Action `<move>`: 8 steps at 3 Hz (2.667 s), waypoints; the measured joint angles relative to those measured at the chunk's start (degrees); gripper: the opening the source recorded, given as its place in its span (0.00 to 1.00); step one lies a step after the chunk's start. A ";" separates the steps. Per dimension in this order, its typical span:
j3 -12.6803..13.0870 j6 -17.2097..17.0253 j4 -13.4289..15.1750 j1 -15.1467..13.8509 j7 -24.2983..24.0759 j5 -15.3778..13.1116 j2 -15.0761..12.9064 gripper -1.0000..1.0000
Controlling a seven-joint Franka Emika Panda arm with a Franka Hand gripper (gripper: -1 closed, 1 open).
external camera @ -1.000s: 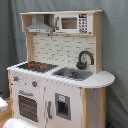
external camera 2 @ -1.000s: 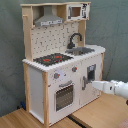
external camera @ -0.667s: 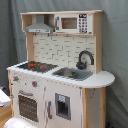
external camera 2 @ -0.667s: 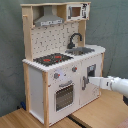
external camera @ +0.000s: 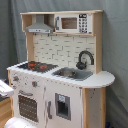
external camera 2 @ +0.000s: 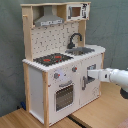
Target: Play with the kitchen
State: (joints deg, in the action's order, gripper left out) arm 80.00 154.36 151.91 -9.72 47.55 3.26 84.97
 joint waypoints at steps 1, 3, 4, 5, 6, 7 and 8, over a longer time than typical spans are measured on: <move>-3.37 0.44 0.00 -0.86 6.13 0.00 -0.04 1.00; -9.55 1.27 -0.03 -2.28 17.59 0.04 -1.15 1.00; -12.57 2.24 -0.08 -3.18 22.53 0.09 -1.61 1.00; -15.55 3.30 -0.70 -4.32 27.13 0.11 -2.01 1.00; -18.80 5.26 -3.21 -7.03 28.44 0.11 -3.76 1.00; -21.45 8.42 -5.31 -9.49 29.43 0.11 -6.09 1.00; -24.19 9.88 -7.51 -11.79 32.74 0.11 -8.86 1.00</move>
State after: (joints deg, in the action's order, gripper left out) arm 55.81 164.24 144.40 -21.51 80.29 3.38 76.11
